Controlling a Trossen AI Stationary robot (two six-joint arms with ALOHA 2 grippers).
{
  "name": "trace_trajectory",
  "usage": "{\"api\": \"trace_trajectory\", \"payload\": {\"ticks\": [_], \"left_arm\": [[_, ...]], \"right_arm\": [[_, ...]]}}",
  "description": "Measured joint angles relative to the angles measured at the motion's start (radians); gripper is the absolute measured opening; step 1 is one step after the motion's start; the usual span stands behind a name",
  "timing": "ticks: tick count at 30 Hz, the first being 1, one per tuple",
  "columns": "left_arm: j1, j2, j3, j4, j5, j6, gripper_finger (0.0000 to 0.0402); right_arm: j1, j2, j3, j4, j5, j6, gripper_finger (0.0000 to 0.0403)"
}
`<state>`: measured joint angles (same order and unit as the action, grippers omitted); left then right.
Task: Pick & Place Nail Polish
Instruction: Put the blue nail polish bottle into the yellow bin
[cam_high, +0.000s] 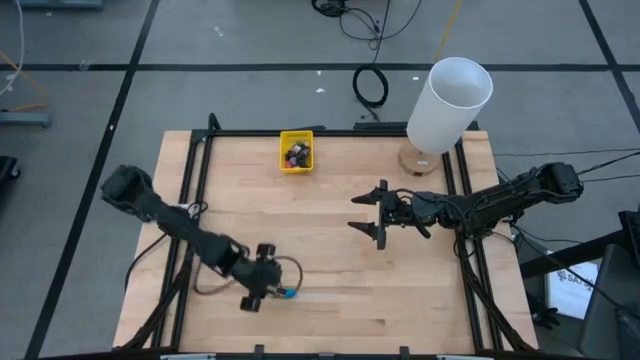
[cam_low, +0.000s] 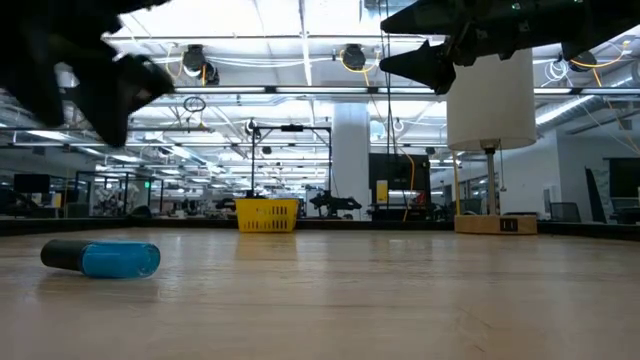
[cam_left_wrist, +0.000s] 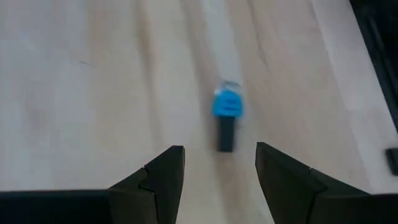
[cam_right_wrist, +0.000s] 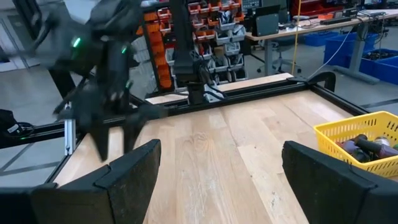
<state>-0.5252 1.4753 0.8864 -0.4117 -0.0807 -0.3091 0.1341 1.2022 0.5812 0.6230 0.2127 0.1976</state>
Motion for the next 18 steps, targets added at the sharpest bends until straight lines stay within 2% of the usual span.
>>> {"api": "trace_trajectory", "payload": {"ticks": [5,10,18], "left_arm": [[-0.067,0.149,0.017,0.031,-0.024,-0.075,0.0195],[-0.085,0.258,0.087,0.043,-0.053,-0.044,0.0195],[-0.068,0.322,0.131,-0.037,-0.051,-0.064,0.0195]], "right_arm": [[0.000,0.000,0.000,0.004,0.000,0.000,0.0320],[0.000,0.000,0.000,0.010,0.000,0.001,0.0320],[0.009,0.000,0.000,0.009,0.000,0.027,0.0320]]}}
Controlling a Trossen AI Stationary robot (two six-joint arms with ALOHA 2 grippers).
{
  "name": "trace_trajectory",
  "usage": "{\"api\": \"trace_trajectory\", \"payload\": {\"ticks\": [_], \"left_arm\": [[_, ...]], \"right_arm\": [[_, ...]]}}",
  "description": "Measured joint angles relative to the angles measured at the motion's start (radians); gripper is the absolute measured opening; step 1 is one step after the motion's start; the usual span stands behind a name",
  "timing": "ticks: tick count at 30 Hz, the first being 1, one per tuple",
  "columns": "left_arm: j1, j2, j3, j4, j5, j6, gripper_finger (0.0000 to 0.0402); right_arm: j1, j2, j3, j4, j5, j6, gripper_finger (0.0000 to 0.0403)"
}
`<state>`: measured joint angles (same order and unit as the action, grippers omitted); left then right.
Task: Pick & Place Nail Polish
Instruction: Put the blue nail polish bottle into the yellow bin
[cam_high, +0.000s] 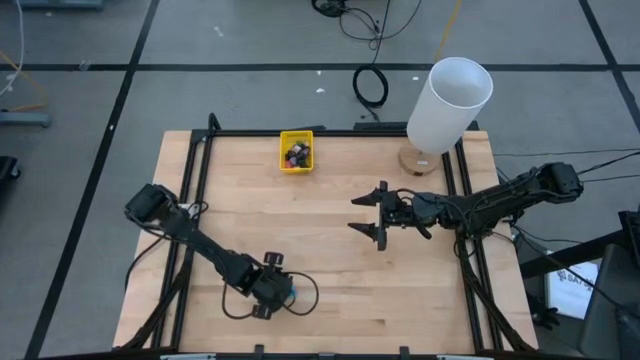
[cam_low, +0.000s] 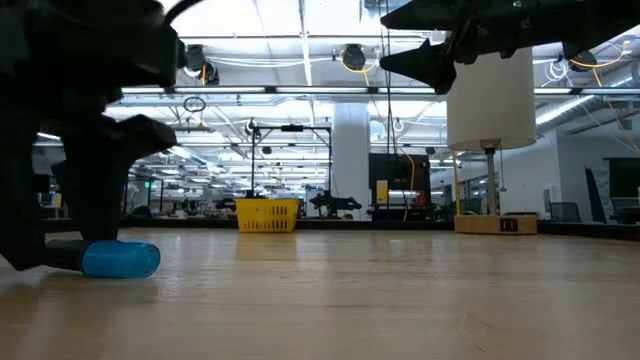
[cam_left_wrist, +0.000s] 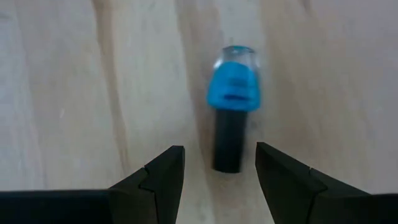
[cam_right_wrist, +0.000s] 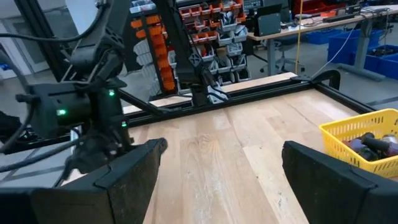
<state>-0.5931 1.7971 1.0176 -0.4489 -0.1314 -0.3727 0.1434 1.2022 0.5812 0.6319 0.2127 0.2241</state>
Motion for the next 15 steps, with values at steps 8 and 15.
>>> {"api": "trace_trajectory", "payload": {"ticks": [8,15], "left_arm": [[0.028,0.030,0.004,0.000,0.004,0.017,0.0195],[0.030,0.036,0.004,-0.007,0.027,0.049,0.0188]], "right_arm": [[0.003,0.000,0.000,0.000,0.000,0.000,0.0320],[0.003,0.000,0.000,0.000,-0.001,0.000,0.0320]]}}
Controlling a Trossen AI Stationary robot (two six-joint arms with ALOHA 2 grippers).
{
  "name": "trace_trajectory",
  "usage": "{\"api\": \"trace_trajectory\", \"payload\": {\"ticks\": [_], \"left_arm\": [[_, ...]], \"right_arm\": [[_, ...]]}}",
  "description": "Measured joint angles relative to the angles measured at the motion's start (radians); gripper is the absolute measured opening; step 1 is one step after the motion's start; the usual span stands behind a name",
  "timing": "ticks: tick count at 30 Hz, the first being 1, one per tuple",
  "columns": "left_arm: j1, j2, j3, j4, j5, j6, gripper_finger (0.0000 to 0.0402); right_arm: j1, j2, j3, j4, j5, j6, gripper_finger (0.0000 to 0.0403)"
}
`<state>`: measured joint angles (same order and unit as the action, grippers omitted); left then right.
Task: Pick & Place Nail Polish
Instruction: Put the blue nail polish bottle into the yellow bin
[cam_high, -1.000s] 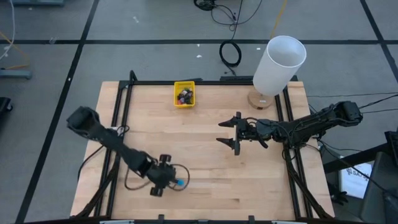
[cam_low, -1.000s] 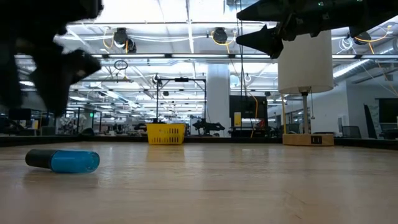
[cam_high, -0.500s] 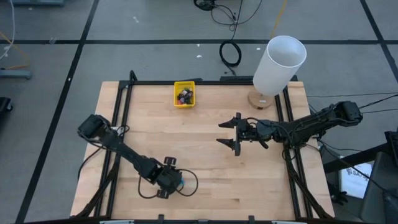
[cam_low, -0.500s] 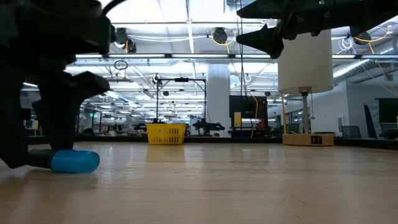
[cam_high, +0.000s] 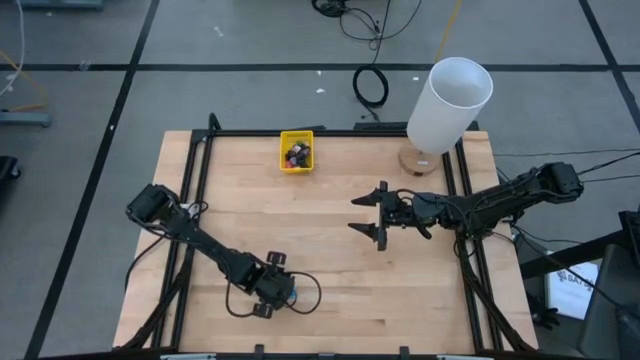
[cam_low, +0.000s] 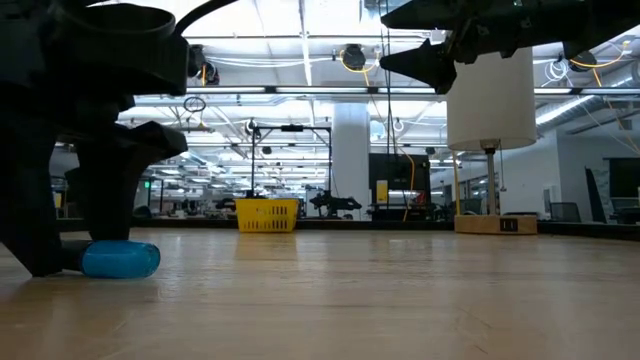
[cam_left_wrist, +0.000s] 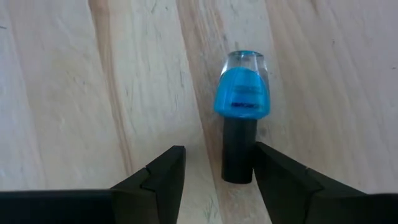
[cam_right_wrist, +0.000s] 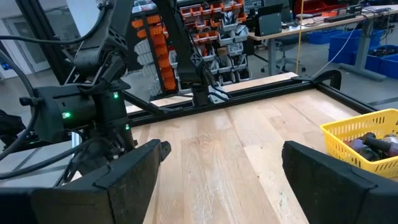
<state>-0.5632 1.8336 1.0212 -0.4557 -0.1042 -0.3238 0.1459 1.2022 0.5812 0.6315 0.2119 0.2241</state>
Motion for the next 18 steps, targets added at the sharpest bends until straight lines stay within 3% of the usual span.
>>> {"api": "trace_trajectory", "payload": {"ticks": [4,12,18], "left_arm": [[0.000,0.001,-0.001,-0.002,0.031,-0.004,0.0152],[-0.001,0.002,-0.002,0.000,0.036,-0.003,0.0039],[0.000,-0.025,-0.007,0.032,0.024,0.035,0.0035]], "right_arm": [[0.000,0.000,0.000,0.000,0.000,0.000,0.0320],[0.000,0.000,0.000,0.000,0.000,0.000,0.0320],[0.000,0.000,0.000,-0.001,0.000,0.003,0.0320]]}}
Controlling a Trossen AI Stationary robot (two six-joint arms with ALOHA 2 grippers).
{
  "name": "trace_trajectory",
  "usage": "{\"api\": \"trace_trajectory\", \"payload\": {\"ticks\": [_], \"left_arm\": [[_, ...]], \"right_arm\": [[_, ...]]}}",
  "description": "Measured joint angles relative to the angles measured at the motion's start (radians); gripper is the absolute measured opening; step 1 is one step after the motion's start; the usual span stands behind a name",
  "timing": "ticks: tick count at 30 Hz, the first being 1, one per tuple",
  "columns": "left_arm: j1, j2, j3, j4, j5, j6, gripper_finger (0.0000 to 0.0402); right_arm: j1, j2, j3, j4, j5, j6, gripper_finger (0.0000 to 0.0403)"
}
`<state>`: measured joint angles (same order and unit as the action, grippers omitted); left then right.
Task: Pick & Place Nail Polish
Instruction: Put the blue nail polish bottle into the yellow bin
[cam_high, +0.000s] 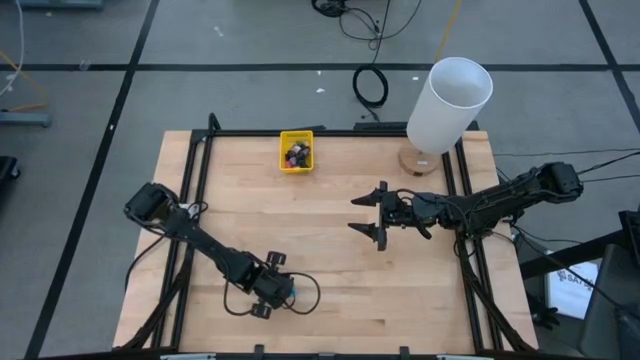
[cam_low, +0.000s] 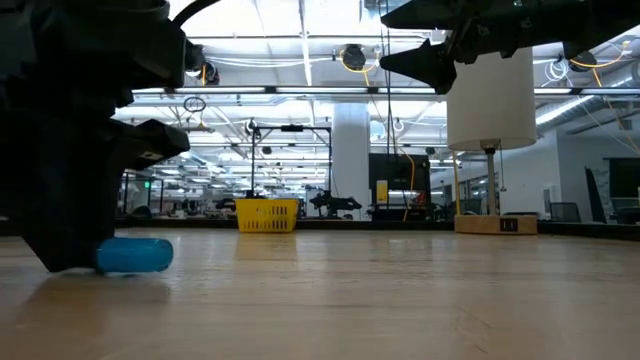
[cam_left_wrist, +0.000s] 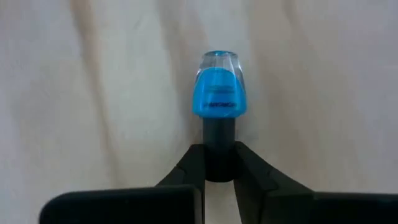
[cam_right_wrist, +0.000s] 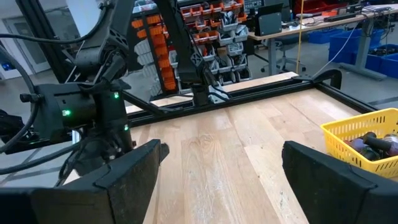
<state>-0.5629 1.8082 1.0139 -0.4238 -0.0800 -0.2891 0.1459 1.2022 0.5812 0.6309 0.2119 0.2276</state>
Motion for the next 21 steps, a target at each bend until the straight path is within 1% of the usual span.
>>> {"api": "trace_trajectory", "payload": {"ticks": [5,7,10,15,21], "left_arm": [[0.000,-0.066,-0.006,0.017,-0.063,0.022,0.0035],[0.001,-0.103,-0.042,0.065,-0.080,0.025,0.0035],[0.007,-0.164,-0.150,0.240,-0.080,0.025,0.0035],[0.024,-0.272,-0.379,0.564,-0.088,0.002,0.0035],[0.027,-0.365,-0.610,0.980,-0.163,0.012,0.0035]], "right_arm": [[0.000,0.000,0.000,0.000,0.000,0.000,0.0320],[0.000,0.000,0.000,0.000,0.000,0.000,0.0320],[0.001,0.000,0.000,0.000,-0.003,0.000,0.0320],[0.013,0.000,0.000,0.000,-0.003,0.000,0.0320],[0.013,0.000,0.000,0.000,0.000,-0.001,0.0320]]}}
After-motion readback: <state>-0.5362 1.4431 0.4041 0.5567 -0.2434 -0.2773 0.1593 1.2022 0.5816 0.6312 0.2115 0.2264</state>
